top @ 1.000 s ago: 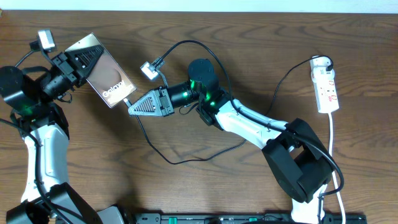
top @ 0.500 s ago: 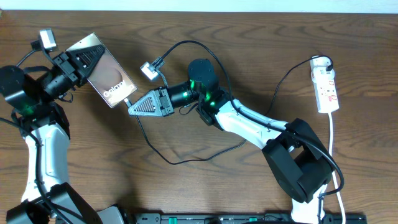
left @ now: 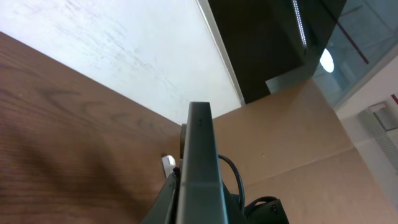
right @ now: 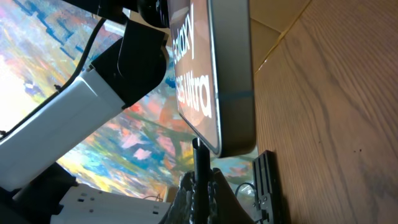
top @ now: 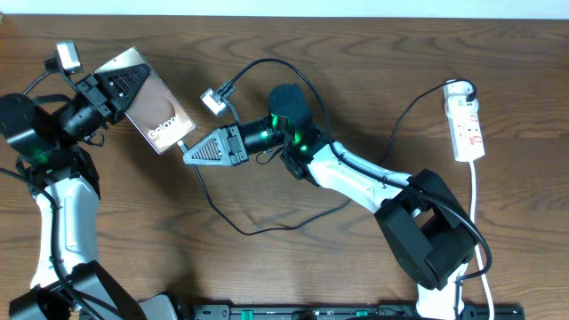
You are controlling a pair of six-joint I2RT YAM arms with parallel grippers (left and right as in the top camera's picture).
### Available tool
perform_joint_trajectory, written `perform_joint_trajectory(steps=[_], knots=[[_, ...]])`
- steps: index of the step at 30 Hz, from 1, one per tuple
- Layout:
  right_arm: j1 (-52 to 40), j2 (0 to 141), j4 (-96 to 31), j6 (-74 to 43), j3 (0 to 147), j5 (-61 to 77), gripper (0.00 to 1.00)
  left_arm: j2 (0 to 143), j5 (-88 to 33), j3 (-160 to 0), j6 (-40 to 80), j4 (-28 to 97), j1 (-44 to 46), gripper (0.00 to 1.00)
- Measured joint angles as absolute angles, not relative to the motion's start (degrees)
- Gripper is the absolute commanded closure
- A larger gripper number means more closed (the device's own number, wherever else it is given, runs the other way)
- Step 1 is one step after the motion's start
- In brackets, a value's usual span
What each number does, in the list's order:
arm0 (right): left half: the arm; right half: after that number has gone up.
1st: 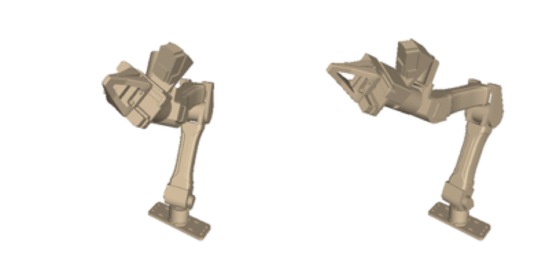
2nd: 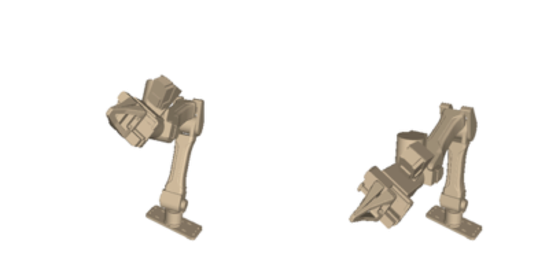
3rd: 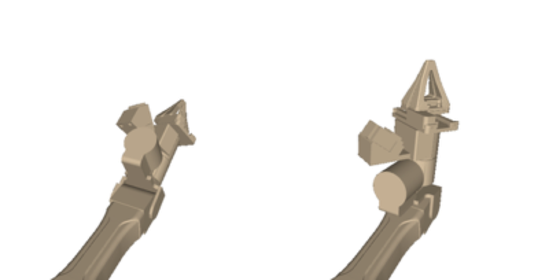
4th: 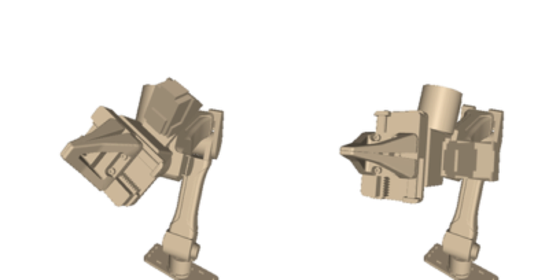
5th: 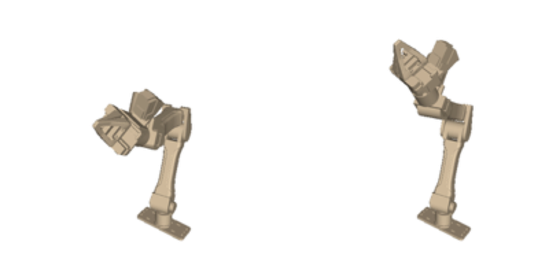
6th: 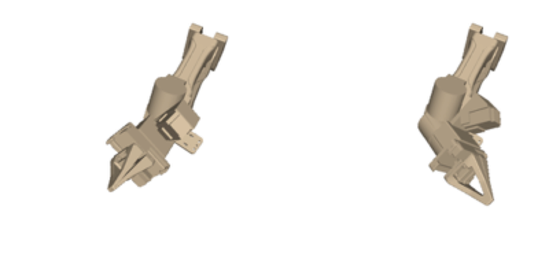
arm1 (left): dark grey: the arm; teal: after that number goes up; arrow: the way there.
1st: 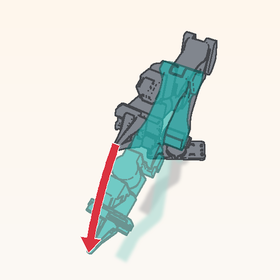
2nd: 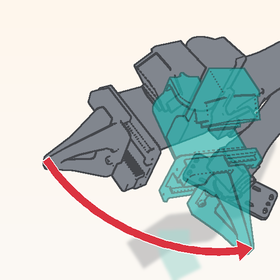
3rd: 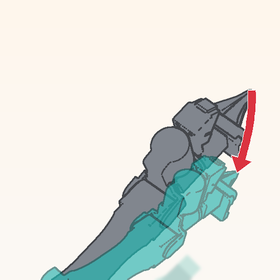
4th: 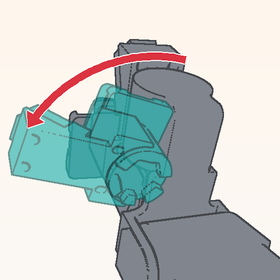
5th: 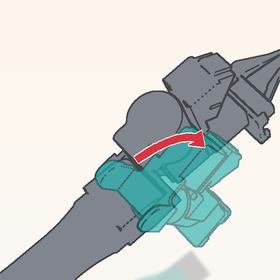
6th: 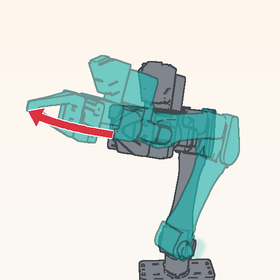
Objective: Plug charger to phone and switch on socket
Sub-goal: 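Push the plug up into the phone's bottom port with the right gripper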
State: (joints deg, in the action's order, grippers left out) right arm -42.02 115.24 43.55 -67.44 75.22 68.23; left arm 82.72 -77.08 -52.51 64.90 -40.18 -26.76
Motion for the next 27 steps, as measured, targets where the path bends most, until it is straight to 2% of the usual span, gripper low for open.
perform_joint_trajectory(steps=[27], knots=[[-42.1, 115.2, 43.6, -66.1, 75.2, 68.9, 0.99, 82.7, -78.2, -52.5, 66.2, -40.5, -26.8, 0.93]])
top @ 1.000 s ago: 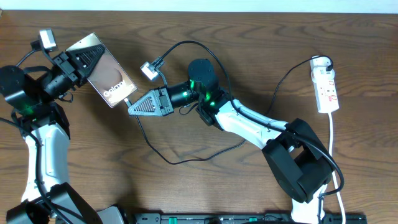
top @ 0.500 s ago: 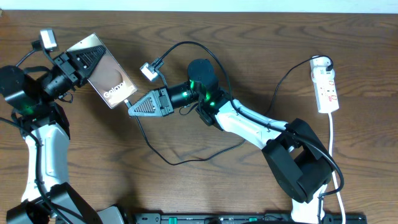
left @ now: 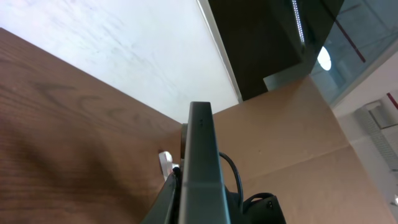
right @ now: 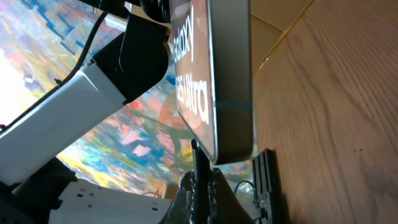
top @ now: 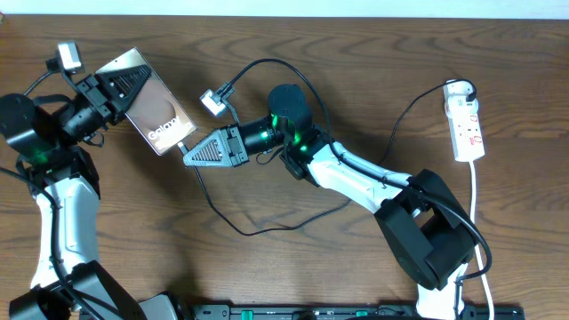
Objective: Plug charger to phone and switch on socket
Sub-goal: 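Push the plug up into the phone's bottom port with the right gripper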
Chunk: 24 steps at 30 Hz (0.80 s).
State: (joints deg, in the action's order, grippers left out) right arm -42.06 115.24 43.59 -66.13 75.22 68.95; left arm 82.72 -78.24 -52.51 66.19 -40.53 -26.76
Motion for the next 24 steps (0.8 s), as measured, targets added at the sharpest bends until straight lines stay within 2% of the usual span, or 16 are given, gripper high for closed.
perform_joint_trajectory(steps=[24], knots=[[-42.1, 115.2, 40.7, -64.2, 75.2, 68.3, 0.99, 82.8, -79.7, -52.5, 65.8, -40.6, -26.7, 0.93]])
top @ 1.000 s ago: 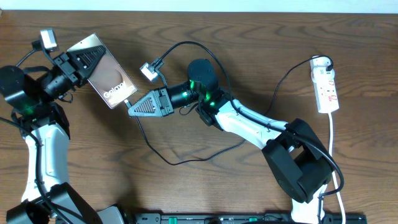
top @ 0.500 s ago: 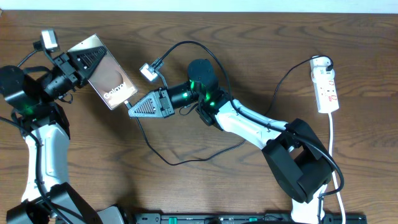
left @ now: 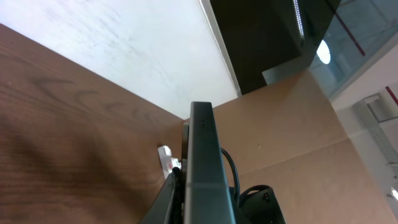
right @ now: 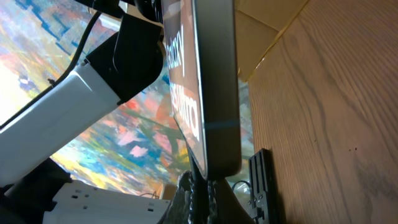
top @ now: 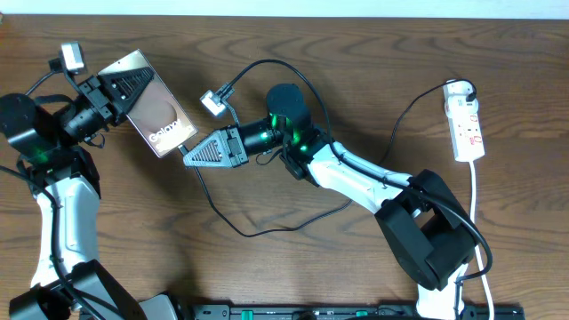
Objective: Plug charger to phone and switch on socket
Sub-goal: 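Push the plug up into the phone's bottom port with the right gripper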
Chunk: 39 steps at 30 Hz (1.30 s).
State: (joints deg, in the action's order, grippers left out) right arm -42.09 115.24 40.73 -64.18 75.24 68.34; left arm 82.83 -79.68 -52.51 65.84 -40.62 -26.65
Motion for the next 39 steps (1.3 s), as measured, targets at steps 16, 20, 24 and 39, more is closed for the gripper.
perform_joint_trajectory(steps=[16, 20, 24, 39], knots=[[-42.2, 115.2, 40.6, -64.2, 75.2, 67.9, 0.99, 82.8, -80.3, -52.5, 65.7, -41.0, -26.7, 0.93], [-42.2, 115.2, 40.6, -64.2, 75.2, 67.7, 0.99, 82.8, -80.2, -52.5, 65.6, -41.1, -26.7, 0.93], [-42.2, 115.2, 40.6, -64.2, 75.2, 67.5, 0.99, 82.8, -80.2, -52.5, 65.6, -41.2, -26.7, 0.93], [-42.2, 115.2, 40.6, -64.2, 75.2, 66.9, 0.92, 83.0, -80.0, -52.5, 64.6, -41.2, -26.7, 0.93]])
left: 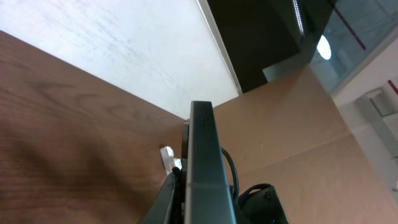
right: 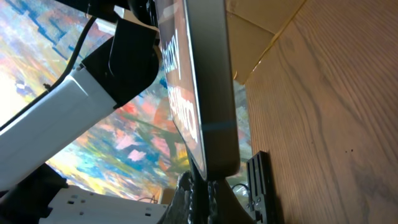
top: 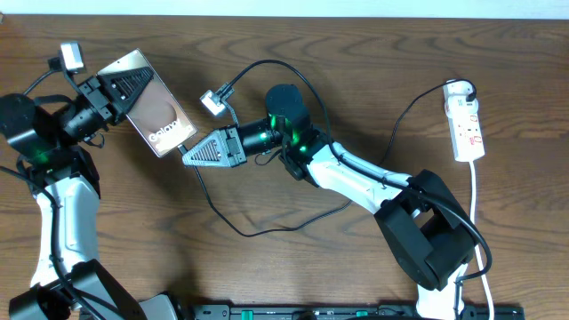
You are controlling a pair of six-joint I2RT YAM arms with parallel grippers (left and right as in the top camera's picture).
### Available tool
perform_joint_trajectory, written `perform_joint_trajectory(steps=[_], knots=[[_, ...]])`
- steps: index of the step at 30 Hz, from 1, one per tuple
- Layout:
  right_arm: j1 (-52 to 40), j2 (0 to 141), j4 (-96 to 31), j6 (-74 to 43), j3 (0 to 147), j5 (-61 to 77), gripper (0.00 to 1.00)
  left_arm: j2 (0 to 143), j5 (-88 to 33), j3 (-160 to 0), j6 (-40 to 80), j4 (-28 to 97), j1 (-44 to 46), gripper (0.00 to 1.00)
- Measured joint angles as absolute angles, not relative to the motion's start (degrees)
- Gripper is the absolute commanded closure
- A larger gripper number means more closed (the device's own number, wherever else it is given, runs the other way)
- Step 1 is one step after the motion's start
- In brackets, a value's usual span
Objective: Plug charger to phone and switch on socket
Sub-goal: 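Push the plug up into the phone's bottom port with the right gripper, then release the plug and lift the right gripper away toward the power strip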
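Note:
A gold phone (top: pixel 158 114) with a lit screen is held up at the far left, my left gripper (top: pixel 118 86) shut on its upper end. In the left wrist view the phone (left: pixel 201 155) shows edge-on between the fingers (left: pixel 166 199). My right gripper (top: pixel 188 155) is shut on the black charger plug (right: pixel 198 185), whose tip sits against the phone's (right: pixel 208 93) bottom edge. Whether it is seated cannot be told. The white socket strip (top: pixel 465 120) lies at the far right, away from both grippers.
The black charger cable (top: pixel 240 229) loops over the middle of the table, from the plug round the right arm. A small white adapter (top: pixel 212 100) lies behind the right gripper. The socket strip's own white lead (top: pixel 480 222) runs down the right edge.
In the right wrist view the phone has turned a little more edge-on, and its bottom edge sits lower over the plug. The overhead view shows no change.
At the oldest moment the left gripper held the phone and the right gripper held the plug just under its bottom edge, a short stem showing. Then the phone shifted slightly. Now the phone's bottom edge covers the plug's tip.

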State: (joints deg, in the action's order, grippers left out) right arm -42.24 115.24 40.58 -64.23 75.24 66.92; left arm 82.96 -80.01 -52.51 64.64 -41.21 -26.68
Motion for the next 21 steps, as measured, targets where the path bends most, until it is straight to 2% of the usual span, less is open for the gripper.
perform_joint_trajectory(steps=[3, 6, 7, 9, 10, 13, 17, 21], knots=[[-42.2, 115.2, 40.8, -64.4, 75.2, 64.8, 0.87, 83.0, -80.5, -52.5, 64.3, -41.0, -26.6, 0.93], [-42.2, 115.2, 40.9, -64.5, 75.2, 63.6, 0.77, 83.0, -80.4, -52.5, 64.2, -41.0, -26.5, 0.93], [-42.2, 115.2, 40.8, -64.8, 75.3, 62.8, 0.64, 83.0, -80.2, -52.5, 64.2, -41.0, -26.5, 0.93], [-42.2, 115.2, 40.6, -64.9, 75.3, 62.2, 0.51, 83.0, -79.8, -52.5, 64.4, -40.9, -26.5, 0.93], [-42.2, 115.2, 40.5, -64.9, 75.3, 61.7, 0.38, 83.0, -79.7, -52.5, 64.5, -40.9, -26.4, 0.93], [-41.7, 115.2, 40.5, -64.9, 75.3, 61.1, 0.1, 83.0, -79.5, -52.5, 64.5, -40.9, -26.3, 0.93], [-41.2, 115.2, 40.5, -64.8, 75.2, 61.1, 0.01, 83.0, -79.3, -52.5, 64.5, -40.9, -26.3, 0.92], [-40.7, 115.2, 40.6, -64.7, 75.2, 61.5, 0.01, 83.0, -79.3, -52.5, 64.5, -40.9, -26.9, 0.92]])
